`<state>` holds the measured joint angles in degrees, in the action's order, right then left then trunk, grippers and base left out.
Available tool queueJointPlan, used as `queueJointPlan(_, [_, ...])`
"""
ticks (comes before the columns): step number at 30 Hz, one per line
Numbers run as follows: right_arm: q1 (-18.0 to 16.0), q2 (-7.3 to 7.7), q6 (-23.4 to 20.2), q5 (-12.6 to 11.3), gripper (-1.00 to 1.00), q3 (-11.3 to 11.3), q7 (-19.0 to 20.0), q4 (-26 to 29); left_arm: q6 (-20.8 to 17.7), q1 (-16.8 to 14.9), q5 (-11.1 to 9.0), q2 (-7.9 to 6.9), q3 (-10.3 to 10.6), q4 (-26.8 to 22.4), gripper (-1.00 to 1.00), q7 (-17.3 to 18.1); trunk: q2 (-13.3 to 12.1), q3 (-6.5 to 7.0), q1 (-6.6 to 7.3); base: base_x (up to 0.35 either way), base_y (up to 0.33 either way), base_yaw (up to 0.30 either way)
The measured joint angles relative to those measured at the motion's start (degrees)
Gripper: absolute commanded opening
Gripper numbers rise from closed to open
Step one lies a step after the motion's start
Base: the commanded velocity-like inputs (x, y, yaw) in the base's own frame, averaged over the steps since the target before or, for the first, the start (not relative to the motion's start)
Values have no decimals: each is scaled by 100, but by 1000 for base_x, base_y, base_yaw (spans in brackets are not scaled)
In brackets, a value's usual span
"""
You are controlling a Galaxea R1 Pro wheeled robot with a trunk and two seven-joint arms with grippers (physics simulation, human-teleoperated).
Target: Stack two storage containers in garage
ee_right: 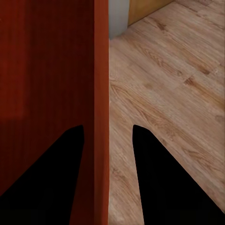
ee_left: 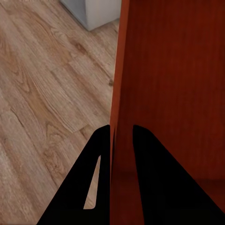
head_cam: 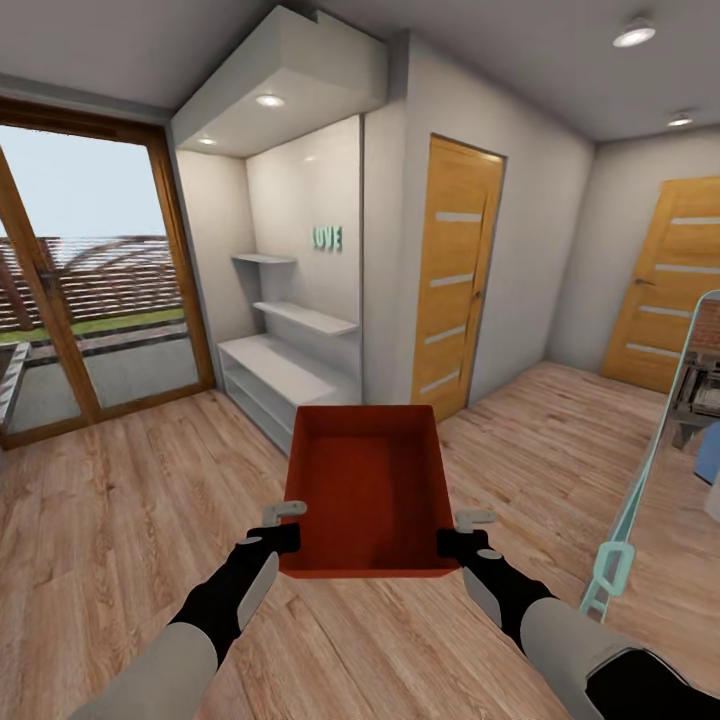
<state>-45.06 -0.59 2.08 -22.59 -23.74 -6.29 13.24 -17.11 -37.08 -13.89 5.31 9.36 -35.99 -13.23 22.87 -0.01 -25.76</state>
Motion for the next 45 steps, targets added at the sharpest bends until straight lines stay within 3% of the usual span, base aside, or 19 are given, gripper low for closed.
queueJointPlan(9, [2,9,3,-6,-100,-3,0,5,4,-1,94,23,-46,6,-100,29,0,0,0,0,0,0])
queueJointPlan(26, [-1,-9,7,22,-100,30,-4,3,-10,0,89,10,-65,-13,-100,44,0,0,1,10,0,0])
queueJointPlan(45, [3,12,1,-20,-100,-3,0,3,3,-1,13,17,11,1,-100,-23,1,-1,3,293,0,0])
